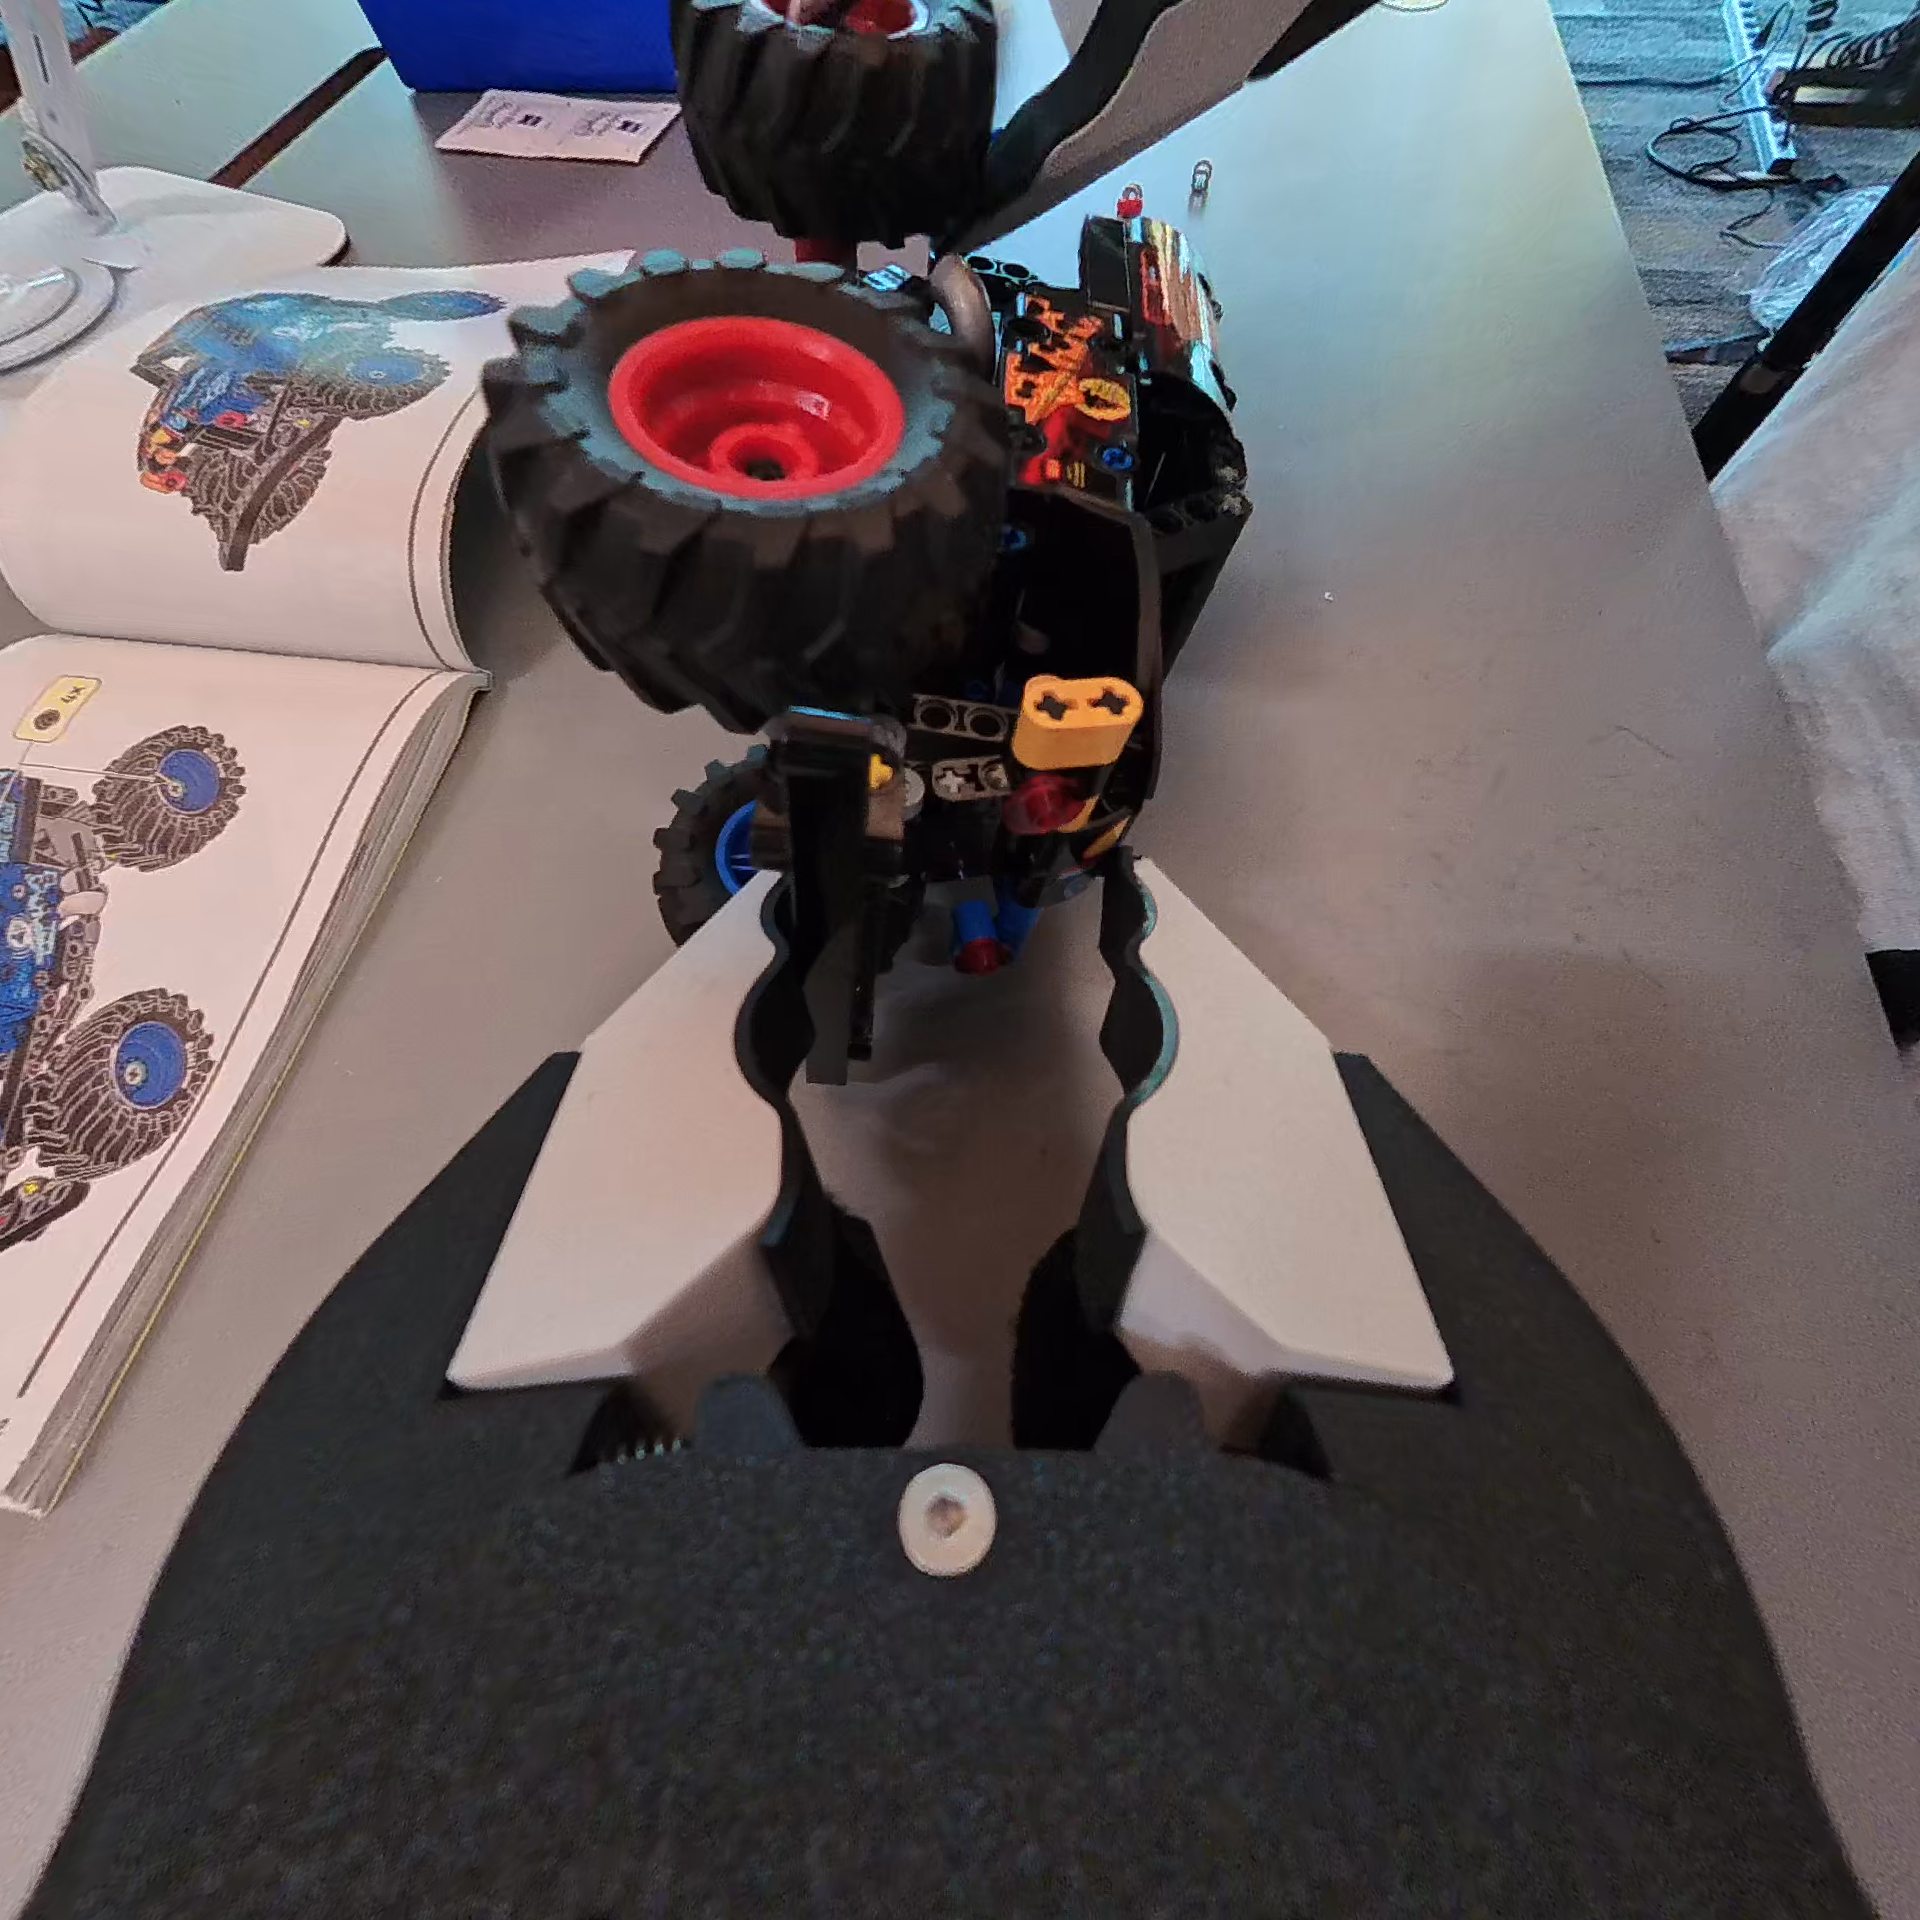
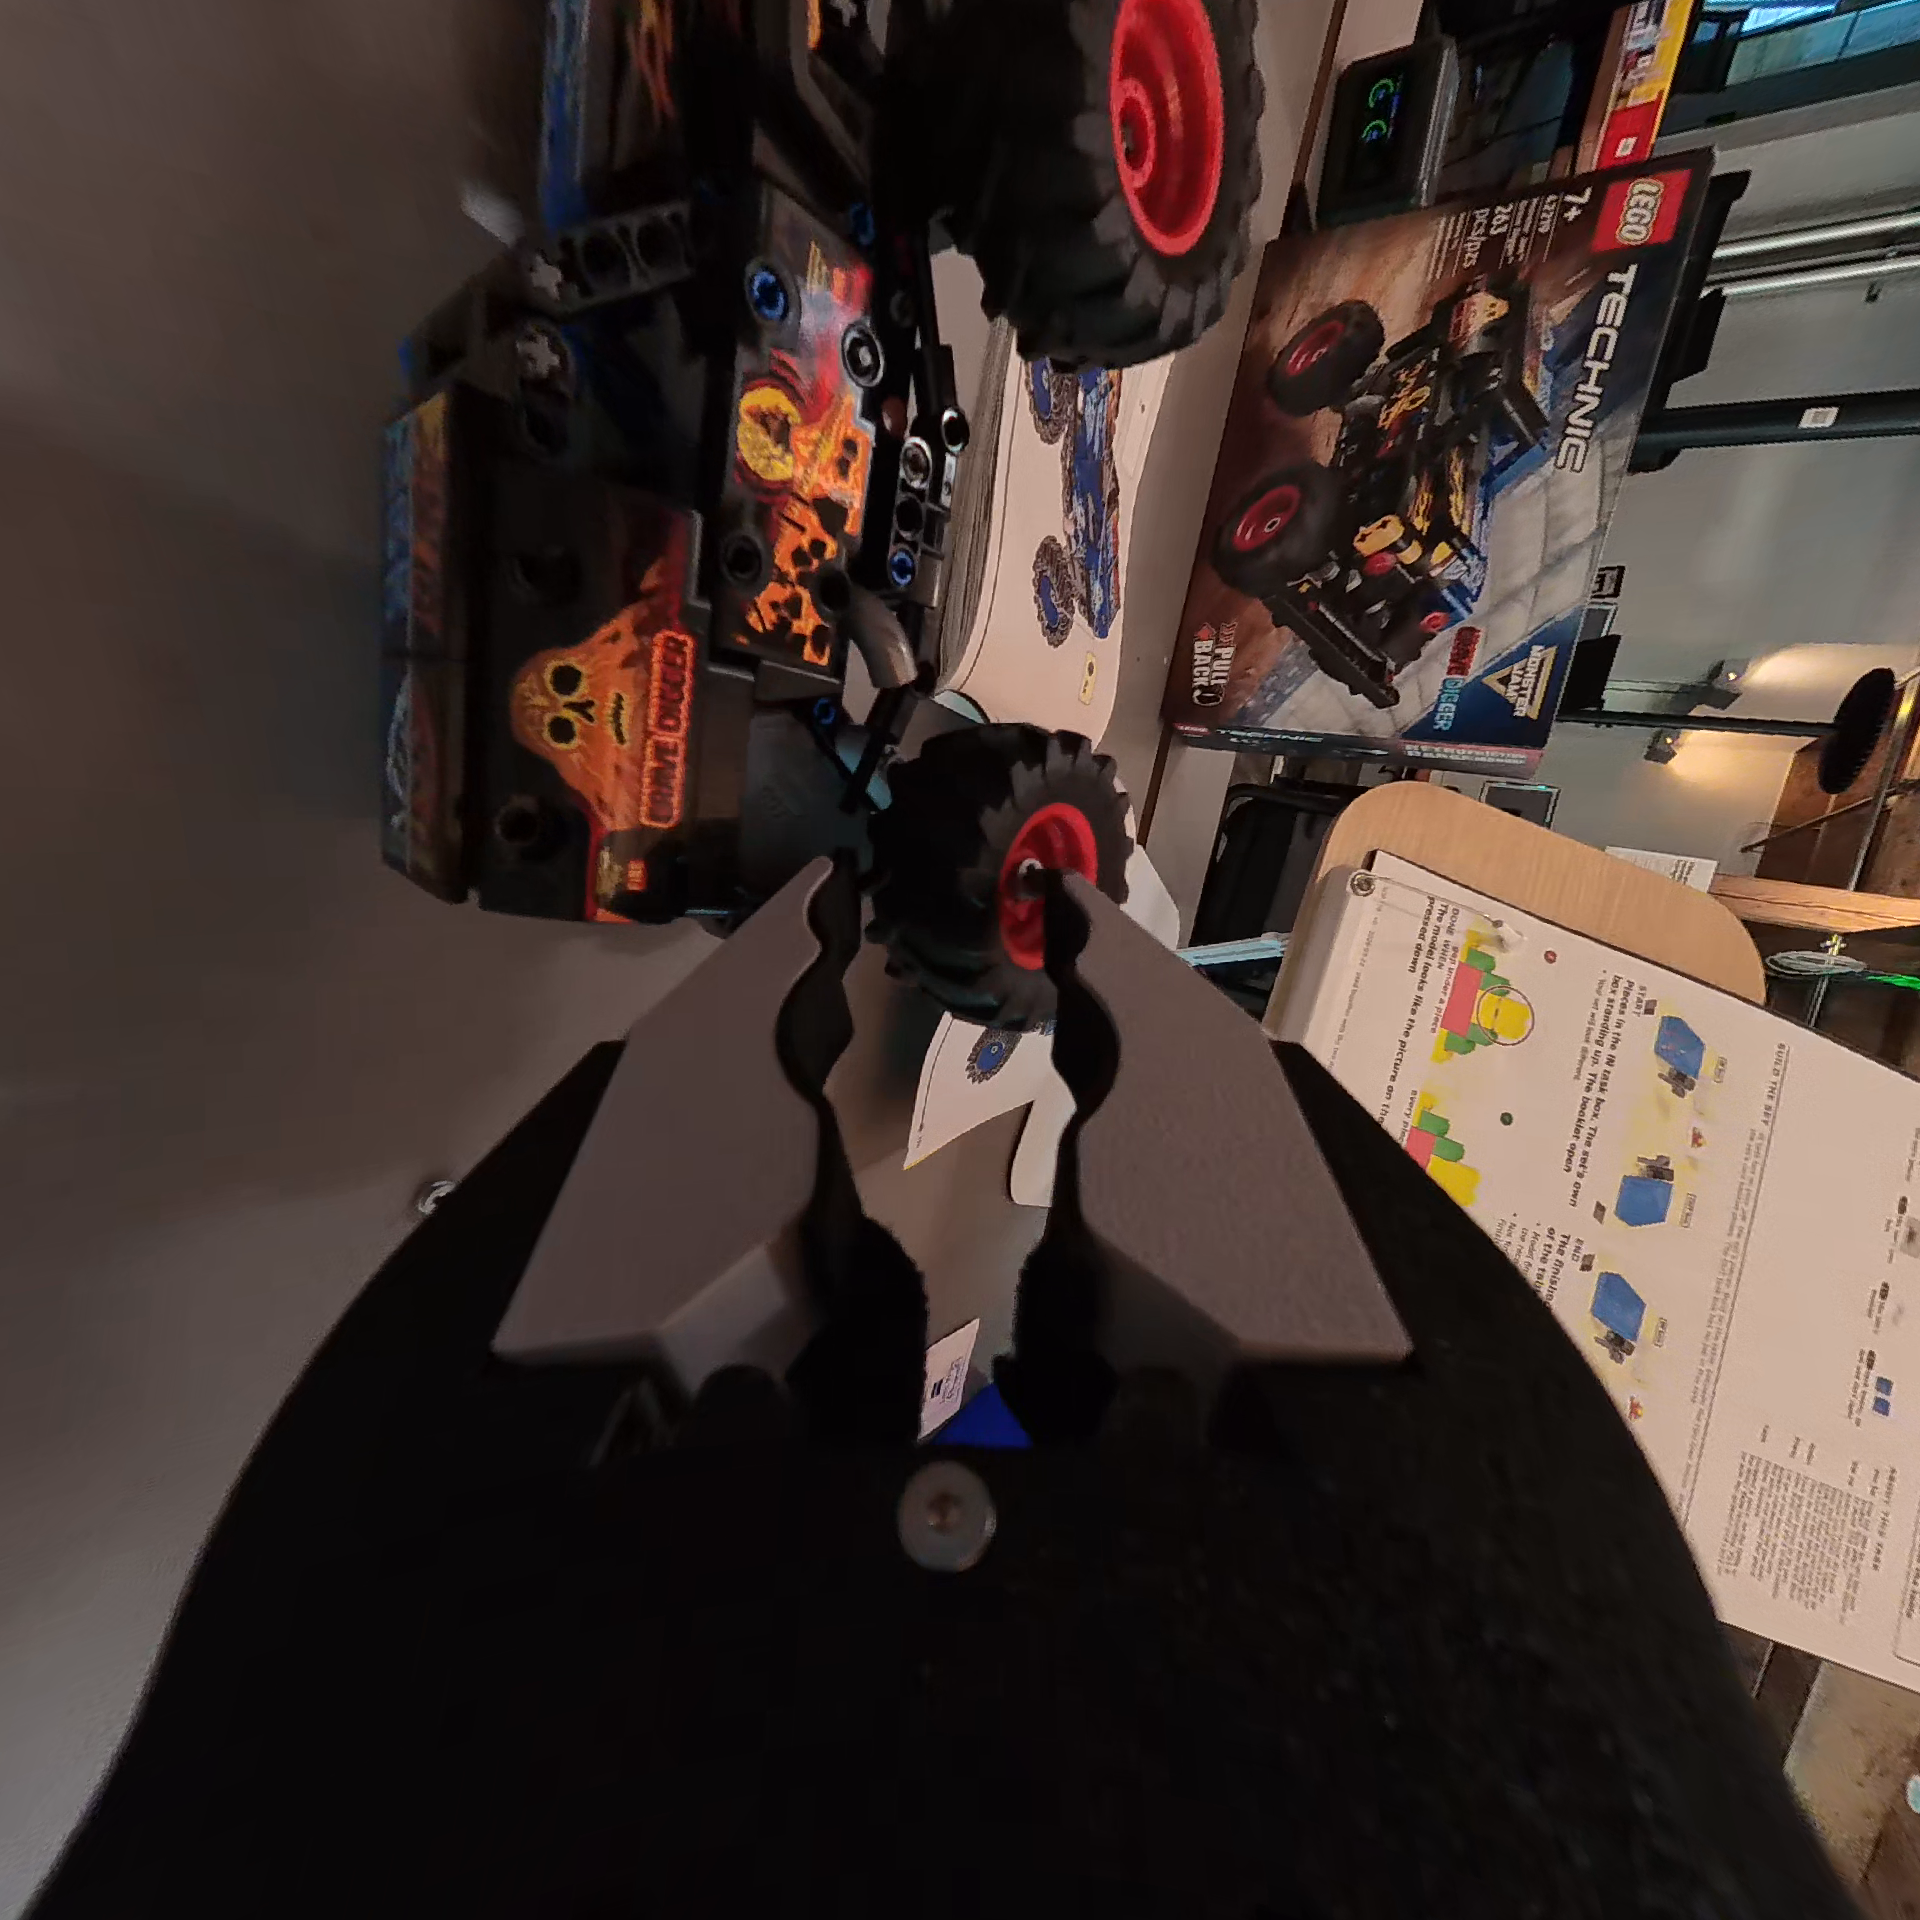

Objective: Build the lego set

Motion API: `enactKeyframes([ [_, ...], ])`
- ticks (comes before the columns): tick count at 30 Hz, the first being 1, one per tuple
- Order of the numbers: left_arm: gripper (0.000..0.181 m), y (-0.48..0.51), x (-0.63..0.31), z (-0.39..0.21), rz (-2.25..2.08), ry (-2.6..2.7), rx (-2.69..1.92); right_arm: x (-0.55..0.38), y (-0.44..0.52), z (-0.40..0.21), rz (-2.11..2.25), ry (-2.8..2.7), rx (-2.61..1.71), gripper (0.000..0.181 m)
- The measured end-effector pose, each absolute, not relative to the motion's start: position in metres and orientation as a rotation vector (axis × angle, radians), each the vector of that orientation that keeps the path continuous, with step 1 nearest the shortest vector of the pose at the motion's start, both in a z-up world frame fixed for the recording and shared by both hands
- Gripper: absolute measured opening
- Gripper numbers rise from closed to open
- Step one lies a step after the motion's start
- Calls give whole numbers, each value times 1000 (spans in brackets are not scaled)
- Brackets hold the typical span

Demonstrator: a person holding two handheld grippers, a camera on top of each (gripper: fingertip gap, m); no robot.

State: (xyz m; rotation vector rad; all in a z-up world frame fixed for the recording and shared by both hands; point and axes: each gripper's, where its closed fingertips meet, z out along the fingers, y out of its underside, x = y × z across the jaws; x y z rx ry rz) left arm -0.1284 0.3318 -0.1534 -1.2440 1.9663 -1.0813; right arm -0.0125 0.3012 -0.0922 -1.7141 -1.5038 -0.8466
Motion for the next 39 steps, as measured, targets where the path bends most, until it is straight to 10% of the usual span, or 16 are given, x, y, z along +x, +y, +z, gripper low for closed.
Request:
enactKeyframes([
  [39,52,330,-128,-154,-1090,1972,-1249,-9,306,-91,-1140,-1541,-1554,31],
])
